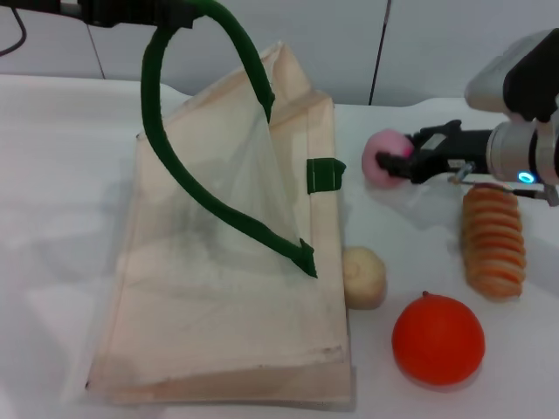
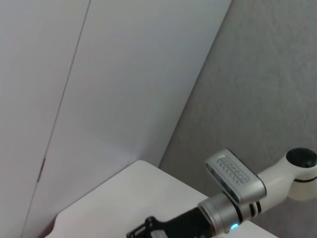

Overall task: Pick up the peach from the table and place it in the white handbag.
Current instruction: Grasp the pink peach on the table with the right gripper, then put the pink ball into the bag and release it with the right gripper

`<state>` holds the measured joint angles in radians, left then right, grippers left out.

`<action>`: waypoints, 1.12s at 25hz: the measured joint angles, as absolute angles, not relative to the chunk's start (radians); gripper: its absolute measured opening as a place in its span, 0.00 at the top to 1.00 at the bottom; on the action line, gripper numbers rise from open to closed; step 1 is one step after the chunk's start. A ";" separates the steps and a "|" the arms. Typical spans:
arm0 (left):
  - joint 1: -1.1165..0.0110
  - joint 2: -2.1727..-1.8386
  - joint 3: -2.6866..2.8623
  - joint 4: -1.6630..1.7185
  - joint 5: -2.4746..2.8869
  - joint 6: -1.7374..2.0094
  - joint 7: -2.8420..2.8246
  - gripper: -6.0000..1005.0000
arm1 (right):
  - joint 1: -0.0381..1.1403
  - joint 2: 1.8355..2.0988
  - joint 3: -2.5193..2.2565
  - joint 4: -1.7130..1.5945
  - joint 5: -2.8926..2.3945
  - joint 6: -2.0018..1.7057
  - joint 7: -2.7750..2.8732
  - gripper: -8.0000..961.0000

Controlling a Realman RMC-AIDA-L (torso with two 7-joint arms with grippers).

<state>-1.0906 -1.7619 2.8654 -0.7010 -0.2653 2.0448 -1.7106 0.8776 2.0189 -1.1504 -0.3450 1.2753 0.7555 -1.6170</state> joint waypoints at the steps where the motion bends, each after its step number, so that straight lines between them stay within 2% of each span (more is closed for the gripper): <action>1: -1.091 -1.762 2.865 -0.701 -0.265 2.045 -1.711 0.77 | 0.874 2.019 -1.150 -0.351 1.287 0.746 -1.617 0.51; 13: -1.090 -1.761 2.865 -0.701 -0.265 2.045 -1.709 0.77 | 0.786 2.013 -1.077 -0.454 1.455 0.748 -1.617 0.54; 19: -1.090 -1.759 2.865 -0.703 -0.265 2.045 -1.709 0.76 | 0.771 1.986 -1.052 -0.452 1.446 1.021 -1.663 0.54; 28: -1.104 -1.755 2.865 -0.707 -0.265 2.045 -1.711 0.76 | 0.800 2.006 -1.094 -0.455 1.385 1.121 -1.691 0.55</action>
<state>-1.1045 -1.7553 2.8654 -0.7068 -0.2654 2.0448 -1.7109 0.7995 2.0057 -1.0936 -0.4547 1.3852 1.1208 -1.6912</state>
